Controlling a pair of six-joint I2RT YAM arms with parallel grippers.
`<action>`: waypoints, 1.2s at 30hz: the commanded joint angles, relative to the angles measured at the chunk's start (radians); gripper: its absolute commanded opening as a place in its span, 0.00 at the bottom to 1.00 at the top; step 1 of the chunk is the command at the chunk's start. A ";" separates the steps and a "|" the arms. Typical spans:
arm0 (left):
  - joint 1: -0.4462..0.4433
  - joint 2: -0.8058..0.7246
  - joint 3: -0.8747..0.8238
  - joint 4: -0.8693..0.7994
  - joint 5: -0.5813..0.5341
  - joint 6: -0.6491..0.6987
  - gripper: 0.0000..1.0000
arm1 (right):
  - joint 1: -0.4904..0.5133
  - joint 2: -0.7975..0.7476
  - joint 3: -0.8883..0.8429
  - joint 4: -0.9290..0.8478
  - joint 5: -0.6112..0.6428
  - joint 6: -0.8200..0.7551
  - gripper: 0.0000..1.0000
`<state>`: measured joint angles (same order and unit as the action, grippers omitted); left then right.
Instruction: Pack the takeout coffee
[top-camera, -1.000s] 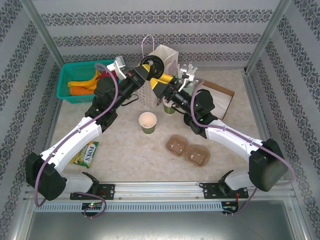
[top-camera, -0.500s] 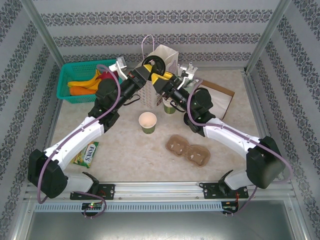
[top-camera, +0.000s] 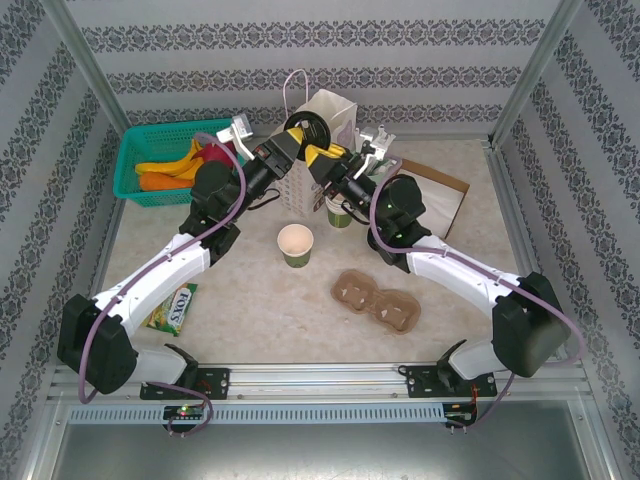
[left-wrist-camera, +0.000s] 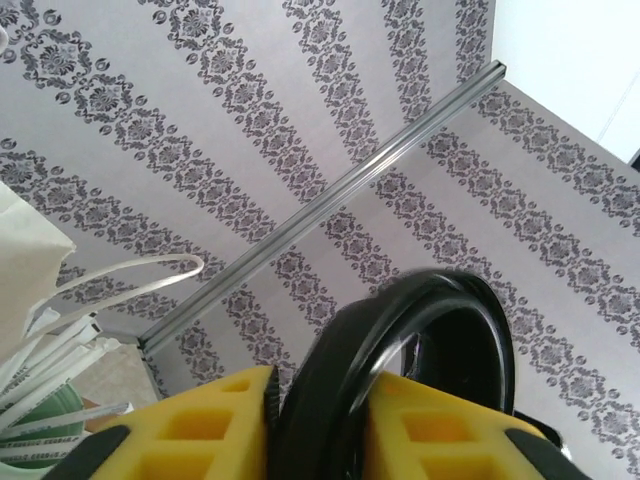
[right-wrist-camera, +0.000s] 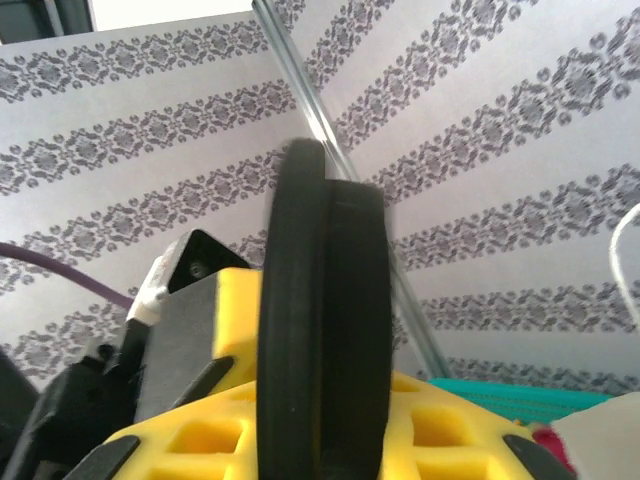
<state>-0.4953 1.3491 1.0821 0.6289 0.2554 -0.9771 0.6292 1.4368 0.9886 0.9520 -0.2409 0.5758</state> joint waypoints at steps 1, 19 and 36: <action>0.012 -0.043 -0.043 0.023 0.040 0.054 0.54 | -0.025 -0.040 0.023 -0.007 0.025 -0.123 0.07; 0.245 -0.239 0.040 -0.555 0.299 0.282 1.00 | 0.095 -0.207 -0.035 -0.348 0.250 -1.395 0.00; 0.285 -0.001 0.720 -1.602 0.437 0.685 0.78 | 0.179 -0.073 -0.069 -0.305 0.354 -2.430 0.00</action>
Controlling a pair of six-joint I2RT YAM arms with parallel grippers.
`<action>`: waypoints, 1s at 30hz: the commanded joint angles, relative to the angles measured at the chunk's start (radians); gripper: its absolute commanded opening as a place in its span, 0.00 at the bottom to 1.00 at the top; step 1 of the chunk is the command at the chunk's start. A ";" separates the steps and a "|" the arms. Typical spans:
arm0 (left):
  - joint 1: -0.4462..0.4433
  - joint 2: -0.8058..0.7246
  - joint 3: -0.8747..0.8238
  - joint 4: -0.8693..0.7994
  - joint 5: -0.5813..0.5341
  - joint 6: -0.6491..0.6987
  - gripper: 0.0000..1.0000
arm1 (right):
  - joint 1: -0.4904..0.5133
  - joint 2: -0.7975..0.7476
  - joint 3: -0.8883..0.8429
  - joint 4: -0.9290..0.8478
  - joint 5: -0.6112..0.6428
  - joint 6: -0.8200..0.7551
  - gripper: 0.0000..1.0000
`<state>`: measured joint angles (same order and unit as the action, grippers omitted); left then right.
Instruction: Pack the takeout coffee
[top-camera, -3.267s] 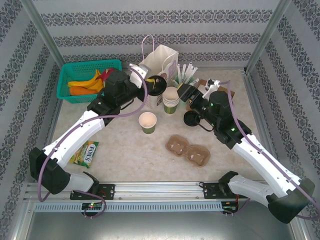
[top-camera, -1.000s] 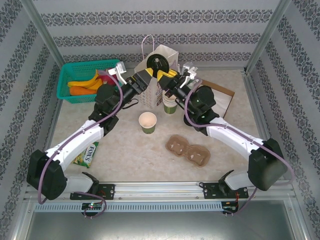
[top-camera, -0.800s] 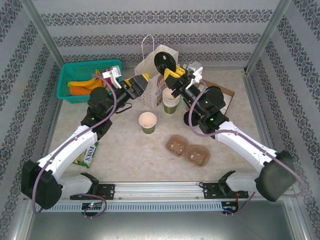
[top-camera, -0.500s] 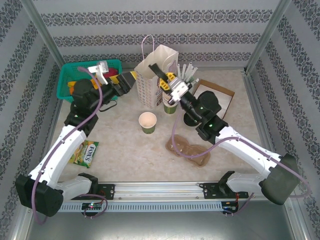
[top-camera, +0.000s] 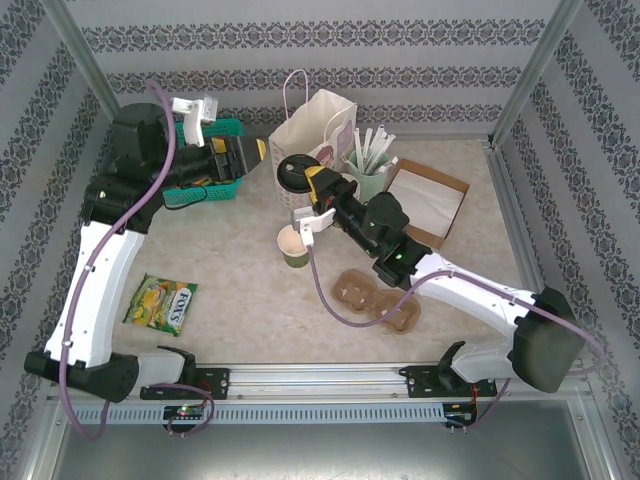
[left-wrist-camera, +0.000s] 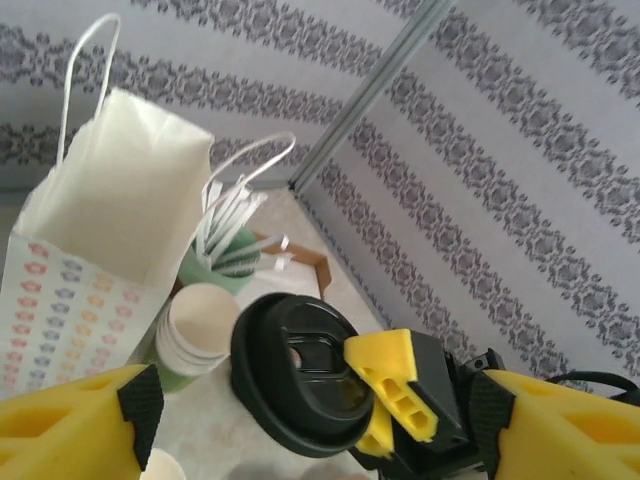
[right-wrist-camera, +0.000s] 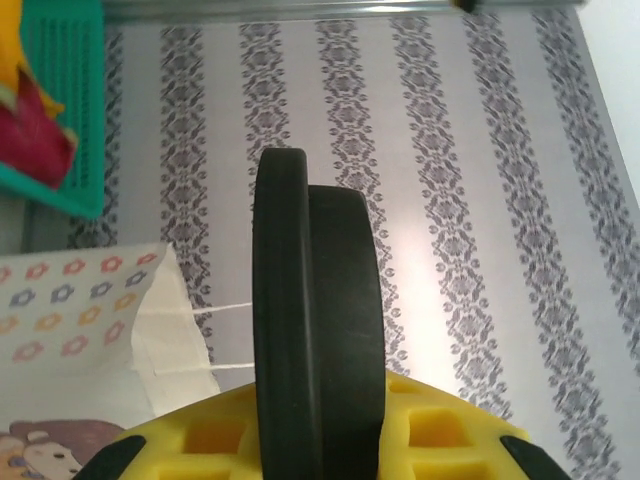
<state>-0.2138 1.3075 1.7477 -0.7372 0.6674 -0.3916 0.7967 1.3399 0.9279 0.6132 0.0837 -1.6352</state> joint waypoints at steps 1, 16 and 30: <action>0.004 0.053 0.066 -0.260 0.021 0.112 0.77 | 0.013 0.031 -0.008 0.036 0.025 -0.248 0.00; -0.019 0.223 0.149 -0.461 0.031 0.273 0.55 | 0.043 0.093 0.000 0.051 -0.042 -0.405 0.00; -0.038 0.297 0.169 -0.495 0.039 0.360 0.37 | 0.073 0.091 0.023 0.030 -0.055 -0.379 0.00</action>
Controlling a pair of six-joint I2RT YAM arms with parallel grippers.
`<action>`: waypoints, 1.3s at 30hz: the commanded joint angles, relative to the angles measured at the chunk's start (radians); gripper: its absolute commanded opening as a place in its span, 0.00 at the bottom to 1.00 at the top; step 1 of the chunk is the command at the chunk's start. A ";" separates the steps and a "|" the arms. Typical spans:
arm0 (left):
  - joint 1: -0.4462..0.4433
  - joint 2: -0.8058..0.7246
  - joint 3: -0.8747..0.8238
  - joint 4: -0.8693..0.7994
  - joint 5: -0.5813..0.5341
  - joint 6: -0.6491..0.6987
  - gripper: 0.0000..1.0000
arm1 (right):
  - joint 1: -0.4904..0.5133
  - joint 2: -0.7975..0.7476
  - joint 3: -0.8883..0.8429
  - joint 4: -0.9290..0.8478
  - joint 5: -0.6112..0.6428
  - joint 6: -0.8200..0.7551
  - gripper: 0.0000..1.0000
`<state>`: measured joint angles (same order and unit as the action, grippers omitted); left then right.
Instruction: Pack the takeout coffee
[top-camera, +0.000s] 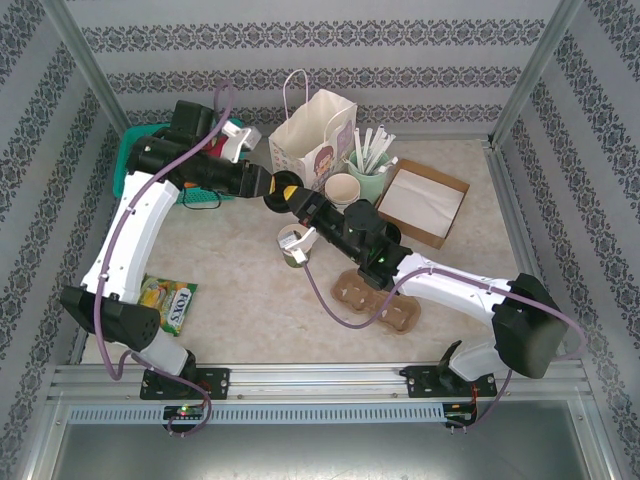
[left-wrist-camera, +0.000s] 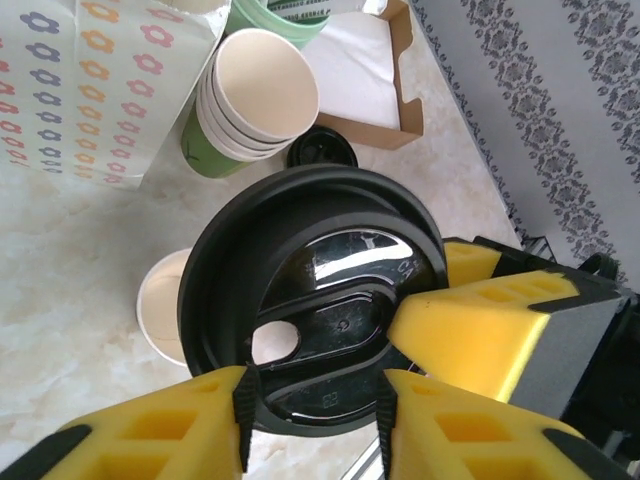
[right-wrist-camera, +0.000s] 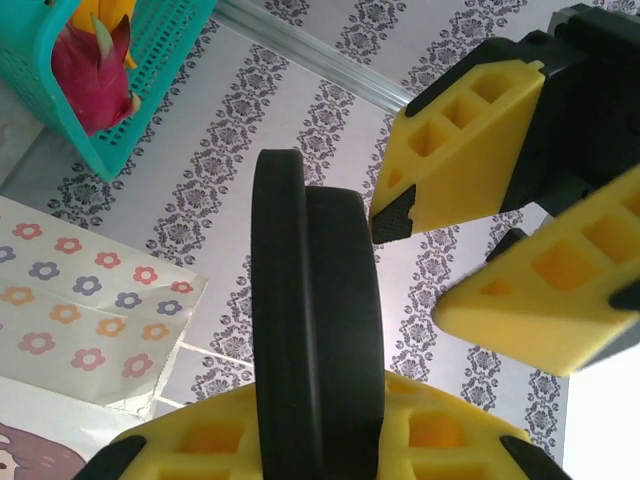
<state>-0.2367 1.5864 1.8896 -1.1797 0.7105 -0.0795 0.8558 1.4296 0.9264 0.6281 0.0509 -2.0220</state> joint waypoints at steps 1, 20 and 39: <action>-0.019 0.022 0.027 -0.058 -0.017 0.055 0.37 | 0.014 0.003 0.026 0.015 -0.021 0.008 0.00; -0.038 0.058 0.041 -0.082 -0.082 0.083 0.26 | 0.038 -0.015 0.027 0.002 -0.021 0.029 0.00; -0.079 0.029 0.016 0.015 -0.269 0.061 0.00 | 0.077 -0.067 0.064 -0.247 0.142 0.298 0.37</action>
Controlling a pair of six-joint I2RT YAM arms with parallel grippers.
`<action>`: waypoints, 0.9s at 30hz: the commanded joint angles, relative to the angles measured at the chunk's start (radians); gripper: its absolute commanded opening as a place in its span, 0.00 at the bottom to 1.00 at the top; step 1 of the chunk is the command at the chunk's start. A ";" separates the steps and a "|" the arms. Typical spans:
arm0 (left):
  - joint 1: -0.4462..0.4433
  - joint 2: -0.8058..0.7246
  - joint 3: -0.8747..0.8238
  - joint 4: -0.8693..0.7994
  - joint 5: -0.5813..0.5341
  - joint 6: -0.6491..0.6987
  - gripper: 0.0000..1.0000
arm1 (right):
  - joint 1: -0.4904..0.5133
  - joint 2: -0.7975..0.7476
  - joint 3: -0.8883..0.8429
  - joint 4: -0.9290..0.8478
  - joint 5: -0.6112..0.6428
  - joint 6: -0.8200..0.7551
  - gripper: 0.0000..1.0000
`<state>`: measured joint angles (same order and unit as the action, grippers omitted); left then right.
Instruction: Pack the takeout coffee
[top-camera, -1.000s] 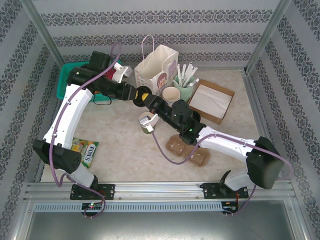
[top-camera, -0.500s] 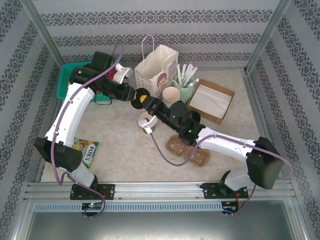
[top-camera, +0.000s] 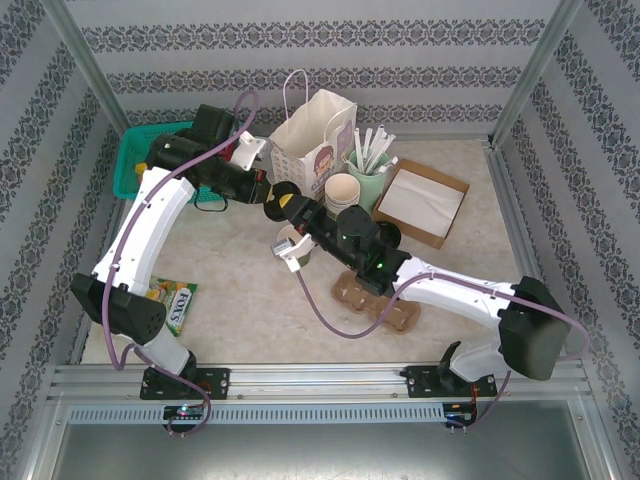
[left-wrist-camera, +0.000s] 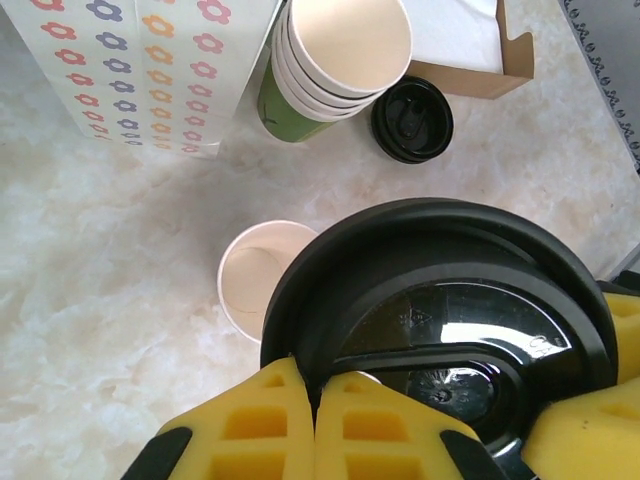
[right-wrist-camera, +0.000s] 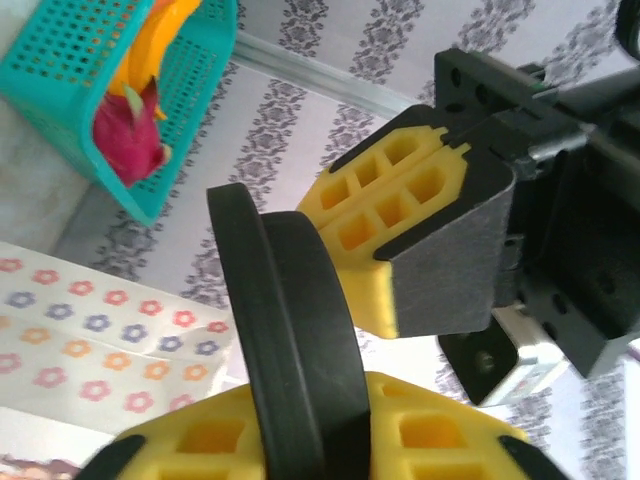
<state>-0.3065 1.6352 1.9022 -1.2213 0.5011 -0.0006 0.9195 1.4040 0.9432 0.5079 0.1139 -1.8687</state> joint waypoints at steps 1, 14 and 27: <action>-0.010 -0.023 -0.009 0.068 -0.080 -0.026 0.00 | 0.017 -0.050 0.064 -0.179 0.106 0.219 0.54; -0.010 -0.101 -0.217 0.218 -0.173 -0.141 0.00 | 0.010 -0.100 0.108 -0.493 0.121 1.856 0.98; -0.011 -0.126 -0.418 0.268 -0.162 -0.308 0.00 | -0.108 -0.043 0.075 -0.533 -0.028 2.799 0.98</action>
<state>-0.3126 1.5375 1.5139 -0.9955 0.3424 -0.2352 0.8528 1.3495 1.0500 -0.0246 0.1837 0.6624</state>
